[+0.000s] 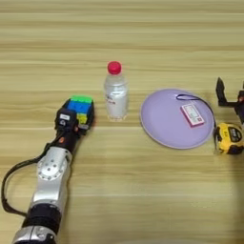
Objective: Move the objects on the table
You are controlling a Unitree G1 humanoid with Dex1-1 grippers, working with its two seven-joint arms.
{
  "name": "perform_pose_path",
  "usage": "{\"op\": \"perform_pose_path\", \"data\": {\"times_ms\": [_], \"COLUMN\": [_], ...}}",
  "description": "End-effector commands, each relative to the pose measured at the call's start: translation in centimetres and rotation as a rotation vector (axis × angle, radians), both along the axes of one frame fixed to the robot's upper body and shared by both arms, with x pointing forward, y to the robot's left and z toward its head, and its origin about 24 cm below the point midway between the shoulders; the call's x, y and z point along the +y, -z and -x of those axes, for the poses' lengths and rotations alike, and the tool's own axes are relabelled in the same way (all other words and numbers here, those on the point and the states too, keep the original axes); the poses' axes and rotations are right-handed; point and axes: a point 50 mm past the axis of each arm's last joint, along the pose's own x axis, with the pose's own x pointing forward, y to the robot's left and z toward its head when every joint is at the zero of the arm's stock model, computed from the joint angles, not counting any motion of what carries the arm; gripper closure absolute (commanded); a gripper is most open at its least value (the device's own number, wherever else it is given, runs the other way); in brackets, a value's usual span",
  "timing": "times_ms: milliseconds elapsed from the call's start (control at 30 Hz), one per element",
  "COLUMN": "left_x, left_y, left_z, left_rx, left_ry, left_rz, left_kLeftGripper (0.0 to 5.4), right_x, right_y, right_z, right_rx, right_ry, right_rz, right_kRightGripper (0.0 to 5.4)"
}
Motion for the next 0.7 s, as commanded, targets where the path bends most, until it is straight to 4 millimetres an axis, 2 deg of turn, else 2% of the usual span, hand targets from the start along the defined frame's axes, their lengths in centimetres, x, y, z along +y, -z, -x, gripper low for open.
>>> {"op": "perform_pose_path", "data": {"times_ms": [33, 267, 700], "left_x": [-0.3, -1.1, -5.8], "left_y": [-0.5, -1.6, -2.8], "left_z": [0.4, 1.1, 3.5], "left_rx": [0.002, -0.013, -0.017], "left_ry": [0.014, 0.071, 0.364], "left_rz": [0.004, 0.024, 0.025], "left_kLeftGripper": [2.12, 2.12, 2.13], "right_x": [0.0, -0.1, 0.0], "right_y": [-0.3, -0.4, -0.6], "right_z": [-0.2, -0.3, -0.4], "right_rx": [-0.009, -0.013, -0.018], "right_ry": [-0.004, -0.001, 0.003], "right_rz": [0.007, 0.006, 0.003], "right_kRightGripper": [0.0, 0.0, 0.0]}}
